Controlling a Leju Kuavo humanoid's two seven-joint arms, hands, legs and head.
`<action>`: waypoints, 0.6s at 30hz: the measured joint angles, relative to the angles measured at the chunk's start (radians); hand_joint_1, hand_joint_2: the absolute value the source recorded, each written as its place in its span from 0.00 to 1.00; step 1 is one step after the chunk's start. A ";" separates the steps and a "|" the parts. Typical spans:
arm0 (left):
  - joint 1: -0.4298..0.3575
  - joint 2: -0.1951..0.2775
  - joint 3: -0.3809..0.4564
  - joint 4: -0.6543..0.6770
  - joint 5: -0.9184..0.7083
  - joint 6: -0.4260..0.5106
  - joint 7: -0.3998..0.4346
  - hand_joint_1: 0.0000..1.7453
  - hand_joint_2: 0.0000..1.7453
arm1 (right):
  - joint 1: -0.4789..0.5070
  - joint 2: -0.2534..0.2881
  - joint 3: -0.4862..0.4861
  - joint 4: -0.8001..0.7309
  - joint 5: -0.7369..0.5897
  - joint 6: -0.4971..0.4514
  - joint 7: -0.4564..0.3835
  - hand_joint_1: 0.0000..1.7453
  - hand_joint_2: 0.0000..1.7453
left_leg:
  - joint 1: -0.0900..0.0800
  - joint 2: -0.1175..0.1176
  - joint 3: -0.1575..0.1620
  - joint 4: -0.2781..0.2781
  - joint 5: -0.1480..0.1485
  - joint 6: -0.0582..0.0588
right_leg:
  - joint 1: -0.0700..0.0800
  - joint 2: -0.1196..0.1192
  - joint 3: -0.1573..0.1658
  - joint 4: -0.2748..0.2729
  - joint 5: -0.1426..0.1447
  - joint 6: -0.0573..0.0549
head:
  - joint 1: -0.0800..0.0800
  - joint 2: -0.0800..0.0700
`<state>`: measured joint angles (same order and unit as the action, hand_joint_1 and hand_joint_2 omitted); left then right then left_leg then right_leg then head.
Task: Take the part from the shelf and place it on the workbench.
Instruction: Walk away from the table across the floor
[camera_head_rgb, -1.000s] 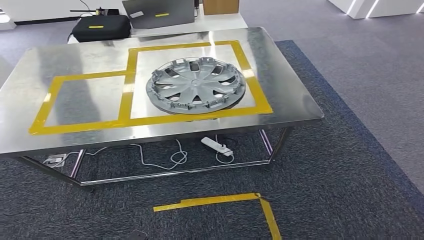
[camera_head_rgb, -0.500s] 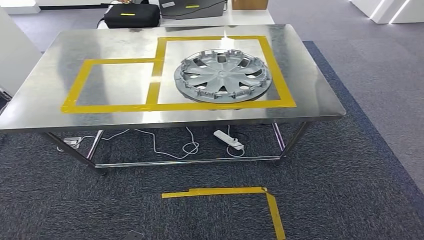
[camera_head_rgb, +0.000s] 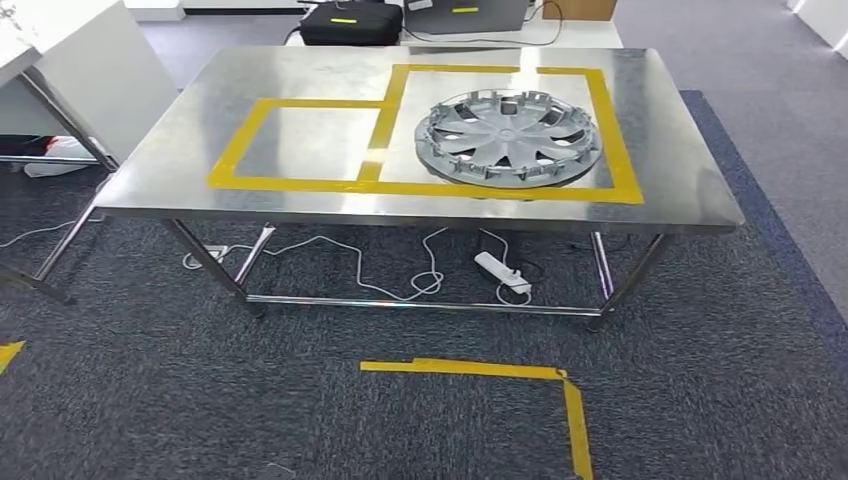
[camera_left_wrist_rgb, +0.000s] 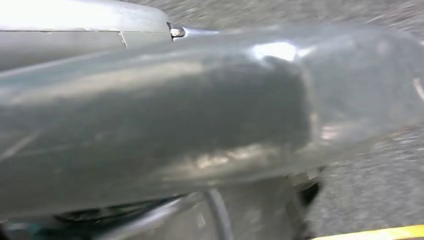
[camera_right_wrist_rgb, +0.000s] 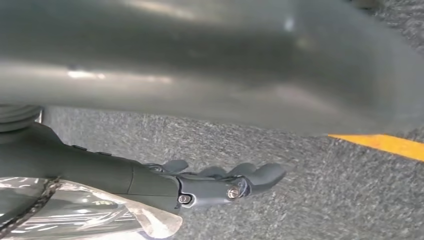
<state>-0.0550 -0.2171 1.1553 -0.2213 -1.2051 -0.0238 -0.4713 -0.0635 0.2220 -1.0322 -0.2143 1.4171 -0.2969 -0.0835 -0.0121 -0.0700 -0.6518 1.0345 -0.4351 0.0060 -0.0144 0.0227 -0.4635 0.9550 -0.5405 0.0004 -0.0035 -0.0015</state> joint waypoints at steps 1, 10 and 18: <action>0.002 0.001 -0.001 0.000 -0.006 0.001 0.000 0.00 0.00 | 0.001 0.001 0.000 0.001 0.000 0.000 0.001 0.00 0.00 | 0.004 0.023 -0.011 0.046 -0.053 -0.006 | -0.001 -0.016 -0.010 0.000 0.009 -0.005 | -0.003 0.000; 0.010 -0.003 -0.042 0.000 -0.070 0.013 0.013 0.00 0.00 | 0.008 0.001 -0.001 0.001 -0.017 0.011 0.024 0.00 0.00 | 0.034 0.122 0.188 0.005 -0.087 -0.039 | -0.003 -0.146 -0.119 0.041 0.080 0.022 | -0.011 0.000; 0.019 -0.007 -0.059 0.000 -0.094 0.015 0.017 0.00 0.00 | 0.016 0.001 -0.003 0.002 -0.021 0.012 0.027 0.00 0.00 | 0.014 0.073 0.126 -0.060 -0.042 0.032 | -0.006 -0.034 -0.188 0.232 -0.090 0.050 | -0.008 0.000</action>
<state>-0.0361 -0.2238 1.0964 -0.2213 -1.2988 -0.0086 -0.4540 -0.0479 0.2228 -1.0353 -0.2125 1.3960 -0.2853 -0.0567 0.0021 0.0028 -0.5256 0.9745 -0.4772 0.0377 -0.0206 -0.0112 -0.6510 1.1872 -0.6304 0.0500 -0.0114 -0.0015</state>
